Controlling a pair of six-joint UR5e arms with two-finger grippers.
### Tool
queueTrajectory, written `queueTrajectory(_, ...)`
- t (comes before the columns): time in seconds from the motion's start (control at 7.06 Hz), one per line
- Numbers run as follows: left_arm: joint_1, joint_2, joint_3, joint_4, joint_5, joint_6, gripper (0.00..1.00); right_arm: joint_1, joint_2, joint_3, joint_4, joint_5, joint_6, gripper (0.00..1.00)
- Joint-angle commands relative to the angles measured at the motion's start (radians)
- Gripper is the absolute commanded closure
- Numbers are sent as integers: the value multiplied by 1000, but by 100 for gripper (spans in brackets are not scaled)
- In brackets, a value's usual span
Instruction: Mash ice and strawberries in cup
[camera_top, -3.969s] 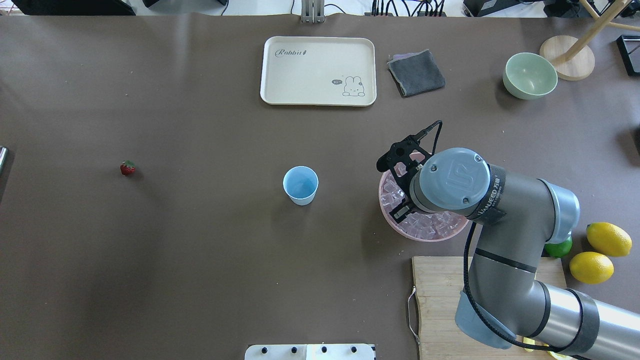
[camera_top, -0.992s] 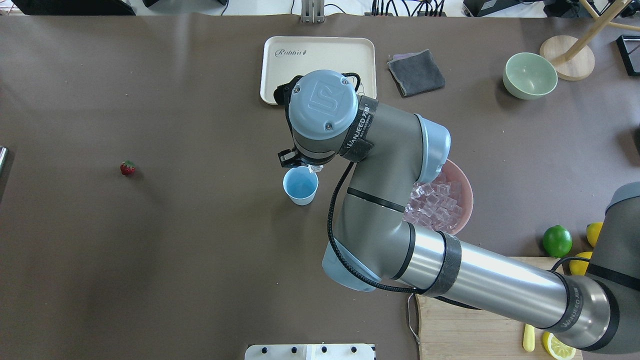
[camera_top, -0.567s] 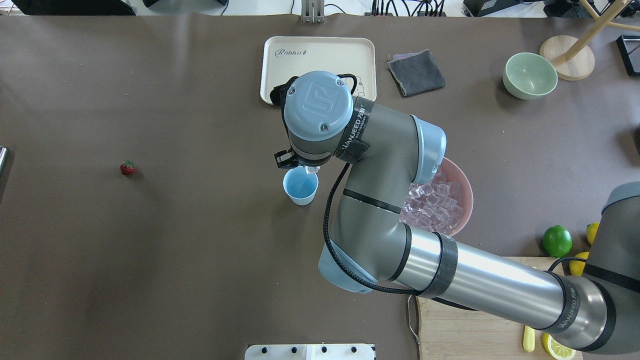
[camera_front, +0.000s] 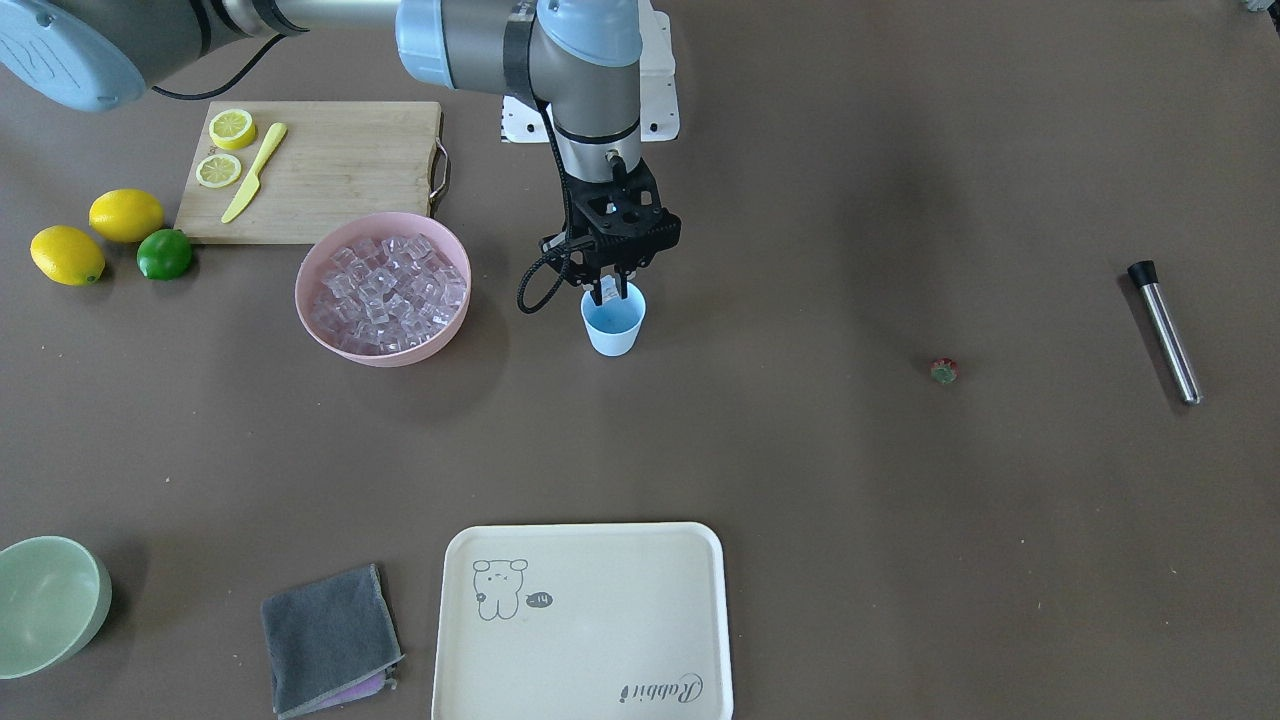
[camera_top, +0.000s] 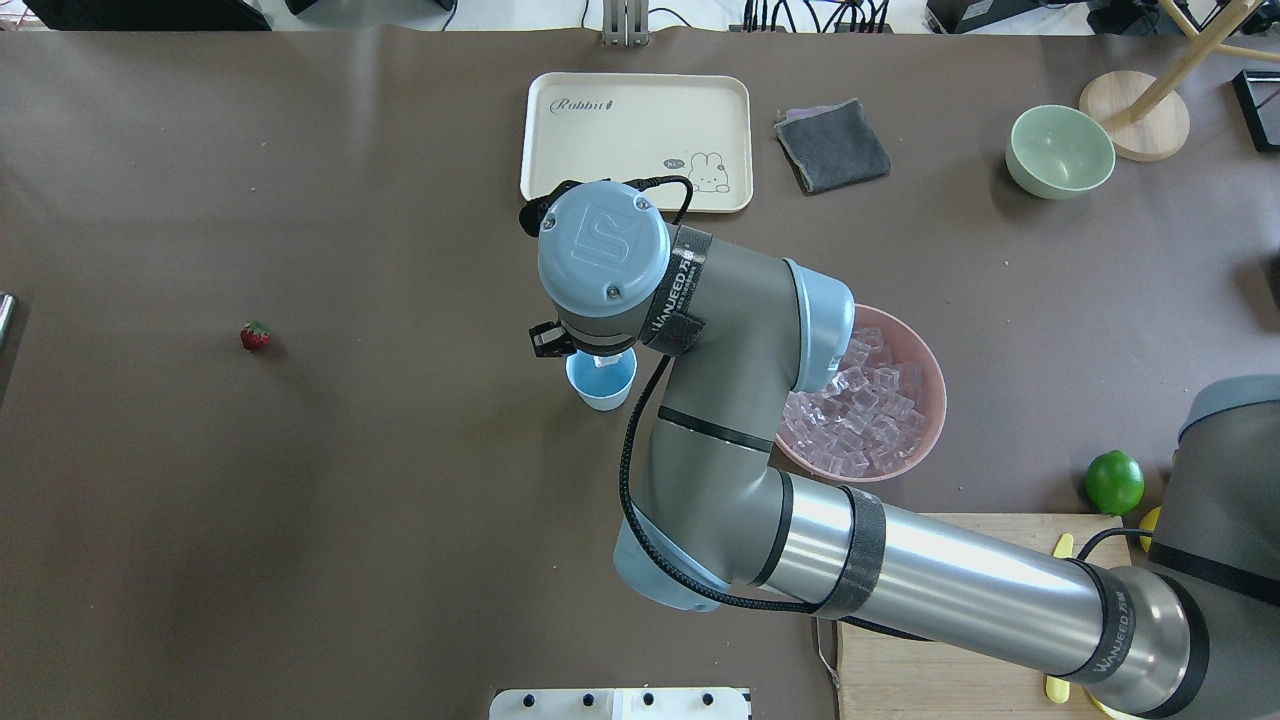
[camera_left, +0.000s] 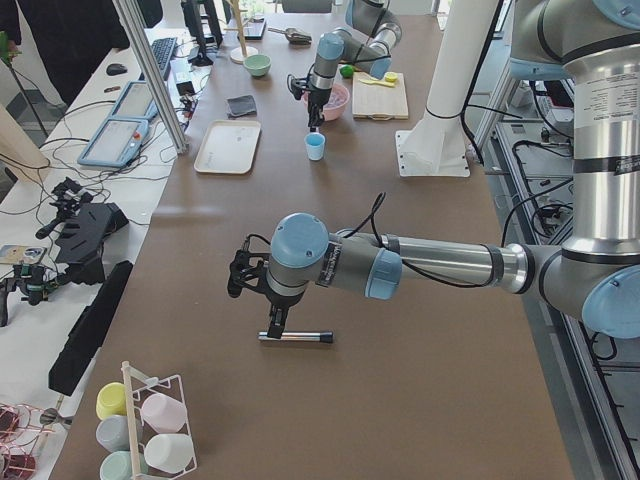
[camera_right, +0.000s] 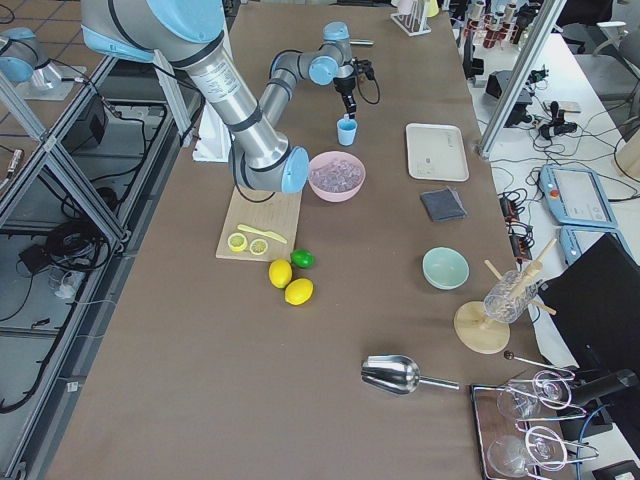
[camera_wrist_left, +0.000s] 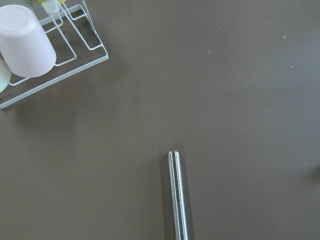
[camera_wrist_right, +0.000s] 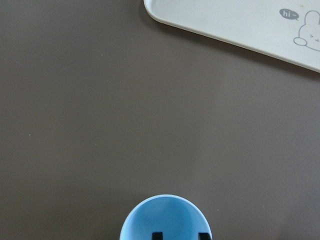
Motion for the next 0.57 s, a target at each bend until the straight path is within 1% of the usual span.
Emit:
queueTrajectory(0.0, 0, 0, 1, 0, 0, 0, 1, -10, -3, -38, 81, -12, 35, 82)
queueTrajectory(0.14, 0, 0, 2, 0, 0, 0, 1, -10, -6, -34, 84, -12, 35, 52)
queueTrajectory(0.28, 0, 2, 2, 0, 0, 0, 1, -9, -26, -23, 81, -14, 23, 2)
queueTrajectory(0.43, 0, 2, 7, 0, 0, 0, 1, -4, -41, -17, 76, -14, 20, 0)
